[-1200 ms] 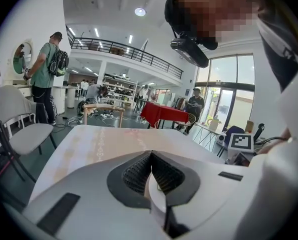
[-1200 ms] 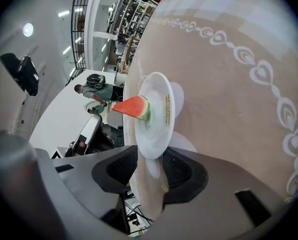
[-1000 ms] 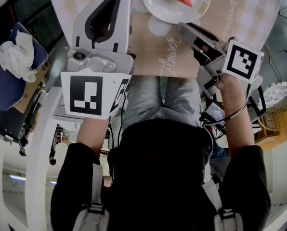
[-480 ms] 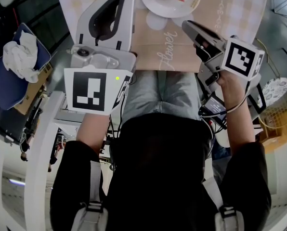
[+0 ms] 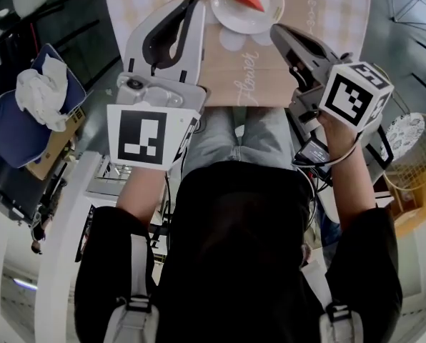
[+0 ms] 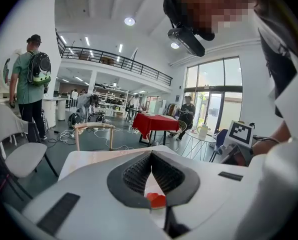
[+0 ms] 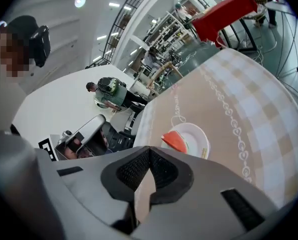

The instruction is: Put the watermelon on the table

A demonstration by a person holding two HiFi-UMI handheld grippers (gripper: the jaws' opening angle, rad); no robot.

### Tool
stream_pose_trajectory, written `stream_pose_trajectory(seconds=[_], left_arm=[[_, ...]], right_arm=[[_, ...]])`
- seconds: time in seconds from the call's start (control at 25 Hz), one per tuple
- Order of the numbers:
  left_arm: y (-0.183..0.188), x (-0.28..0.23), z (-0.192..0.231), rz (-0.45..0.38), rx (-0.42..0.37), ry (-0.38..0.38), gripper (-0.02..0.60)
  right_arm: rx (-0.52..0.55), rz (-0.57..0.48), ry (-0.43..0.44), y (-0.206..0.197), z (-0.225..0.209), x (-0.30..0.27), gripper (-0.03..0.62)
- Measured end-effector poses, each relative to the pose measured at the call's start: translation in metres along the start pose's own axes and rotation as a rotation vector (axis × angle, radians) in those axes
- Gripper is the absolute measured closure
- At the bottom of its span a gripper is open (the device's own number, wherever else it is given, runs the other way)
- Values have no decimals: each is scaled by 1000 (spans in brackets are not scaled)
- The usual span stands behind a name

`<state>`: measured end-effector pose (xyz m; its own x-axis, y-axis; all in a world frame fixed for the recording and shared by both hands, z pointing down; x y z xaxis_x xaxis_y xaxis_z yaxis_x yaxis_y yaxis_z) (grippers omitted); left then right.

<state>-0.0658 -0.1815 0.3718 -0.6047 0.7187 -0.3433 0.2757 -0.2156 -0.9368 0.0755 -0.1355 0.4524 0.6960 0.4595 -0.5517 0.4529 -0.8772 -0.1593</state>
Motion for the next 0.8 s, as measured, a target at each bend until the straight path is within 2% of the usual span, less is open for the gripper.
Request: stream_pose_trajectory(seconds=[0.24,0.44,0.8], left_arm=[[35,17,-1,-42,10,-4,571],[60,35,-4,-75,-33,-23,571],[97,72,-5,-150,-72,-49,571]], right_arm=[[188,-57,80,5,52,18,580],[267,-126,120,17,93,41,580],[422,-234,105,9,156,73,580]])
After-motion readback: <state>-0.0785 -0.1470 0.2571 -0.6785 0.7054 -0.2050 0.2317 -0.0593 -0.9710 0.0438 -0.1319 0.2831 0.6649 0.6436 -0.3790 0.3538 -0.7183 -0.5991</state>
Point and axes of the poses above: the fingertips, and each gripper's own axes: x backward along the fingers, z to its left, y out of its top, the point moved 3 cm from there along x, backward along the fingers, and after that the axes turned 15 degrees about -x, right-handed, at the moved point
